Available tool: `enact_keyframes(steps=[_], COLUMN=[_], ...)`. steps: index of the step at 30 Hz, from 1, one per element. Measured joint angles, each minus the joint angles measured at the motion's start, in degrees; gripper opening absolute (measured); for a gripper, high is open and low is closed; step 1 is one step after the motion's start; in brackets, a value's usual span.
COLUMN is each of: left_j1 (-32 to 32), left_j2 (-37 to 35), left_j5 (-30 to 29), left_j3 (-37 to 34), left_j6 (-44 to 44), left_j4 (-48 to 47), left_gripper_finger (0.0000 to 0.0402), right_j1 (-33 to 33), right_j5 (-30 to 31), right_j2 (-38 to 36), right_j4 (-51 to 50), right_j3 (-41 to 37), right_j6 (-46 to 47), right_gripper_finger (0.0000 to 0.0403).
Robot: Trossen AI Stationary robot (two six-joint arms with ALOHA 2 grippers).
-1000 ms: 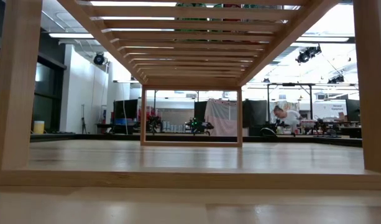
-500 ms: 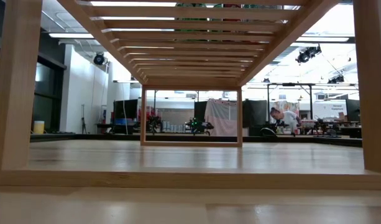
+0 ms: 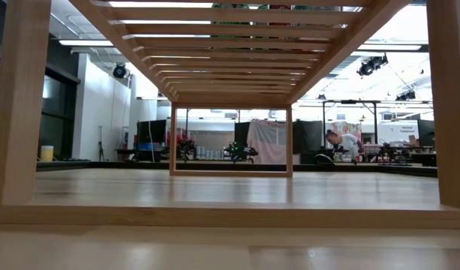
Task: Place canned beverage on shelf
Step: Put the top white pink soda can on the shelf aligned with the other white pink soda can
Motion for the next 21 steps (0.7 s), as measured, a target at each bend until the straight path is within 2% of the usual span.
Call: enact_keyframes(steps=[2, 6, 9, 11, 17, 21], left_j1=[1.04, 4.54, 7.18, 9.27, 14.88, 17.01], left_j2=[-1.32, -3.56, -4.97, -5.99, -5.55, -4.74], left_j5=[1.32, 8.36, 12.31, 14.29, 26.31, 28.78], left_j3=[-5.55, -13.14, -15.73, -16.36, -16.35, -16.36], left_j6=[7.55, 28.22, 38.36, 39.75, 39.74, 42.13], left_j4=[13.44, 42.21, 54.11, 54.73, 58.07, 60.09], left_gripper_finger=[0.0358, 0.0358, 0.0358, 0.0358, 0.0358, 0.0358], right_j1=[-1.03, -2.34, -2.48, -2.48, -2.48, -2.83], right_j5=[-2.6, -7.15, -9.97, -10.82, -10.52, -9.55], right_j2=[0.0, 0.0, -0.19, -0.08, 0.04, 0.04], right_j4=[1.74, 4.2, 7.04, 7.62, 8.45, 8.3], right_j3=[0.0, 0.0, 0.17, 0.16, 0.09, 0.09], right_j6=[-0.13, -0.18, -0.34, -0.94, -1.18, -1.19], right_gripper_finger=[0.0232, 0.0232, 0.0232, 0.0232, 0.0232, 0.0232])
